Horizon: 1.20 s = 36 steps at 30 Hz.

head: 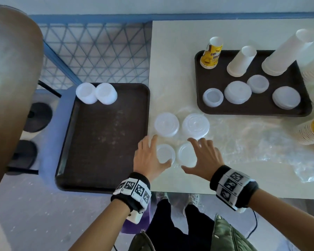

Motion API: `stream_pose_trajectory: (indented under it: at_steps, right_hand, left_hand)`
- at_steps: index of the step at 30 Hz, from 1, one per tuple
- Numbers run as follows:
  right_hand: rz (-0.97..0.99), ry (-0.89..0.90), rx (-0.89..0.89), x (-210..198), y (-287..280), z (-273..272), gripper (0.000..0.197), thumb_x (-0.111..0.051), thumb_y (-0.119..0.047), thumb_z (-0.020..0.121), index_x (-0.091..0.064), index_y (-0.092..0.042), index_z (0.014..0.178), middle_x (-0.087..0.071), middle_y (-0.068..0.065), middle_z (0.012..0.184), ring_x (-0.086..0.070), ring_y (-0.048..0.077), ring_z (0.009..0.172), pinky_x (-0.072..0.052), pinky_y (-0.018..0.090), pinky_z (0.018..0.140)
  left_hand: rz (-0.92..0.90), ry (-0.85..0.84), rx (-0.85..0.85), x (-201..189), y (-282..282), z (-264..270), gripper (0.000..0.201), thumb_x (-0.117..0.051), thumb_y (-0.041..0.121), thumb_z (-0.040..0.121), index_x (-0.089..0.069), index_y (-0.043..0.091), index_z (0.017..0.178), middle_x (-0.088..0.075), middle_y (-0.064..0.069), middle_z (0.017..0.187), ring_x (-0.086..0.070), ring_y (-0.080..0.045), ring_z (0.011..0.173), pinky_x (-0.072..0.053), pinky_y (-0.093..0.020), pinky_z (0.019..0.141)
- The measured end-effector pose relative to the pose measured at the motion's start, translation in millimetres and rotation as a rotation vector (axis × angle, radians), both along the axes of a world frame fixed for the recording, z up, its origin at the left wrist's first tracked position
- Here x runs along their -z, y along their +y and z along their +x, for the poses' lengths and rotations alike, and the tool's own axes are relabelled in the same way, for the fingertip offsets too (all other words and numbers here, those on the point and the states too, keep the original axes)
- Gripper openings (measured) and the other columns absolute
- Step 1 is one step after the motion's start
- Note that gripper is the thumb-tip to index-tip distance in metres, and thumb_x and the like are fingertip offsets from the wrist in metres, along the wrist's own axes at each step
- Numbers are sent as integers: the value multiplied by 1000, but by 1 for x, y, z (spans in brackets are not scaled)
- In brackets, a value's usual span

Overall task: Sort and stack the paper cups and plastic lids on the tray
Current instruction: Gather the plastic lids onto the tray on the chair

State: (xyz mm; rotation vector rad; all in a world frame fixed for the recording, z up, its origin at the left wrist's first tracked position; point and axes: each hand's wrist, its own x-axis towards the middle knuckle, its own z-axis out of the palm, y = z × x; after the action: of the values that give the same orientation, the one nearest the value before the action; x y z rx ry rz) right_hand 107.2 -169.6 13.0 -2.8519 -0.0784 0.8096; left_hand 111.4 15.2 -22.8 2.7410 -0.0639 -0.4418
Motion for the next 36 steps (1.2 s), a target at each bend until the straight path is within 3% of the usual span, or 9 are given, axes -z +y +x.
stream_pose_trajectory:
  at_steps: [5, 9, 17, 24, 27, 30, 32, 36]
  right_hand:
    - [159, -145, -69, -34, 32, 54, 57, -58, -51, 82, -47, -19, 127, -55, 4, 119, -52, 24, 110, -42, 33, 86]
    - [216, -172, -164, -41, 97, 115, 45, -55, -45, 87, -51, -17, 122, -56, 7, 115, -57, 28, 105, -41, 33, 87]
    - [258, -202, -264, -22, 214, 219, 63, -63, -37, 82, -37, -16, 136, -45, 10, 132, -49, 31, 119, -43, 40, 92]
    - [154, -127, -355, 15, 263, 266, 80, -68, -38, 80, -24, -14, 143, -31, 10, 146, -35, 30, 131, -39, 47, 99]
    - [145, -78, -369, 29, 274, 272, 86, -70, -39, 78, -21, -14, 144, -27, 8, 150, -31, 29, 136, -35, 48, 104]
    - [142, -61, -359, 37, 279, 273, 85, -69, -37, 79, -21, -14, 145, -31, 7, 149, -34, 28, 135, -36, 48, 104]
    - [141, -64, -352, 40, 278, 271, 80, -68, -34, 81, -23, -14, 145, -35, 8, 145, -38, 28, 131, -39, 46, 102]
    - [184, -32, -302, 41, 271, 252, 81, -71, -32, 78, -26, -17, 144, -34, 8, 140, -42, 31, 124, -44, 46, 94]
  left_hand:
    - [-38, -97, -184, -12, 63, 32, 59, -55, 45, 86, -40, 14, 133, -37, -10, 137, -35, -28, 127, -44, -42, 92]
    - [-16, -106, -300, -15, 118, 78, 53, -54, 31, 90, -37, 11, 136, -35, -13, 141, -35, -31, 129, -43, -45, 94]
    - [79, -64, -313, -15, 207, 181, 65, -59, 19, 85, -27, 11, 142, -25, -14, 148, -26, -33, 134, -36, -47, 100]
    - [97, 73, -227, -5, 237, 237, 90, -69, 26, 80, -11, 18, 148, -6, -13, 157, -8, -31, 144, -24, -46, 112]
    - [96, 109, -175, 1, 240, 248, 94, -71, 27, 79, -8, 19, 149, -7, -12, 157, -10, -30, 145, -22, -43, 113]
    - [71, 123, -156, 5, 241, 252, 91, -70, 25, 80, -11, 19, 148, -22, -10, 154, -21, -29, 141, -29, -42, 110]
    - [54, 122, -179, 7, 240, 246, 87, -69, 26, 81, -15, 18, 148, -27, -9, 151, -27, -28, 138, -31, -41, 108]
    - [-8, 157, -232, 11, 236, 220, 87, -69, 25, 79, -16, 19, 148, -23, -10, 149, -28, -27, 136, -31, -39, 108]
